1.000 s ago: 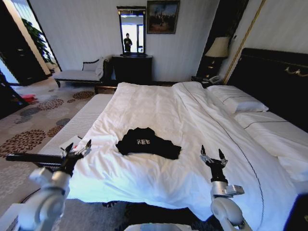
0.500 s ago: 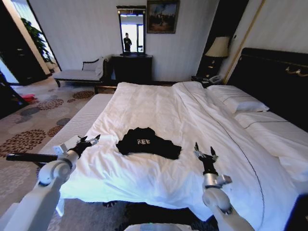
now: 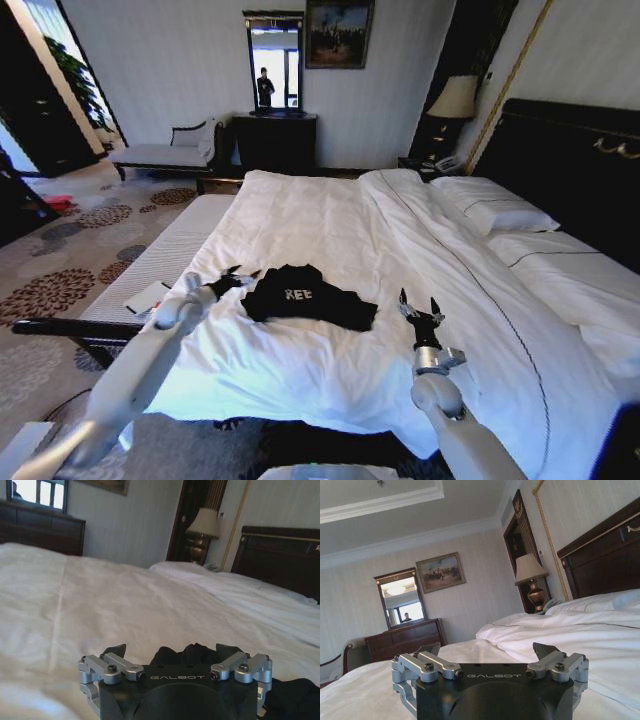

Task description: Fold the clothes on the bed.

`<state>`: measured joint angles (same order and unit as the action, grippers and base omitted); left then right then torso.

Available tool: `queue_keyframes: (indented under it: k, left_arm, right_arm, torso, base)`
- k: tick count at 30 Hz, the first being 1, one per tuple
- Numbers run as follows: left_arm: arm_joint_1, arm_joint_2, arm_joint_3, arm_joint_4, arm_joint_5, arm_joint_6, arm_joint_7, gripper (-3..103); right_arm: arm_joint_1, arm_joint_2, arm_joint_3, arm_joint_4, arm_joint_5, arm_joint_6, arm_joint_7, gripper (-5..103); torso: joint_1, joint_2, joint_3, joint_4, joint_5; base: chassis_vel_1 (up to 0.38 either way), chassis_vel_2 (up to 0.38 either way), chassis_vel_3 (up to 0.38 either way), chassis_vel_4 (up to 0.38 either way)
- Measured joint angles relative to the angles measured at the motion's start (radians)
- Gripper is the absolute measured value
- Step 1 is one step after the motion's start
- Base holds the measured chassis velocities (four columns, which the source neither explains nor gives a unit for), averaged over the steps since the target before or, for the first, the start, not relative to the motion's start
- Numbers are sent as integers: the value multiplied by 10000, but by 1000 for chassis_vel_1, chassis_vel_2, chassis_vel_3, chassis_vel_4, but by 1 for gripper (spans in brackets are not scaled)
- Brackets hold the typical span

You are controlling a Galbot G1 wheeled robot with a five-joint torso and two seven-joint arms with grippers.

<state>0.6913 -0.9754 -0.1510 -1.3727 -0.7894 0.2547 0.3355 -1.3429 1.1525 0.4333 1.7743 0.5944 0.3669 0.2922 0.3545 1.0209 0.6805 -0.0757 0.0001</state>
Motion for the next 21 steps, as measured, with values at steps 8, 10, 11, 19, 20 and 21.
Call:
queue_keyframes:
  k: [8, 10, 11, 19, 20, 21]
  left_arm:
    - [-867, -342, 779, 851, -719, 760, -590, 100]
    - [-979, -347, 942, 892, -916, 1043, -758, 100]
    - [-979, -347, 942, 892, -916, 1043, -758, 100]
    - [-1047, -217, 1617, 854, -1130, 1469, -804, 100]
    - [-1047, -217, 1617, 854, -1130, 1469, -804, 100]
    - [-1060, -266, 1644, 877, -1133, 1489, -798, 100]
  right_arm:
    - [167, -82, -52, -163, 8, 12, 58, 100]
    - [218, -53, -108, -194, 8, 12, 70, 100]
    - [218, -53, -108, -194, 8, 12, 70, 100]
    - [332, 75, -212, -294, -9, 18, 92, 100]
    - [332, 75, -212, -294, -9, 18, 92, 100]
    - [336, 63, -205, -295, -9, 19, 96, 100]
  torso:
    - [-2, 0, -1, 4, -2]
    - [-1, 0, -1, 2, 0]
    - [-1, 0, -1, 2, 0]
    - [-2, 1, -1, 4, -3]
    - [-2, 1, -1, 4, -3]
    - [-2, 2, -1, 4, 0]
  base:
    - [0, 0, 0, 0]
    - [0, 0, 0, 0]
    - [0, 0, 0, 0]
    - [0, 0, 0, 0]
    - [0, 0, 0, 0]
    - [0, 0, 0, 0]
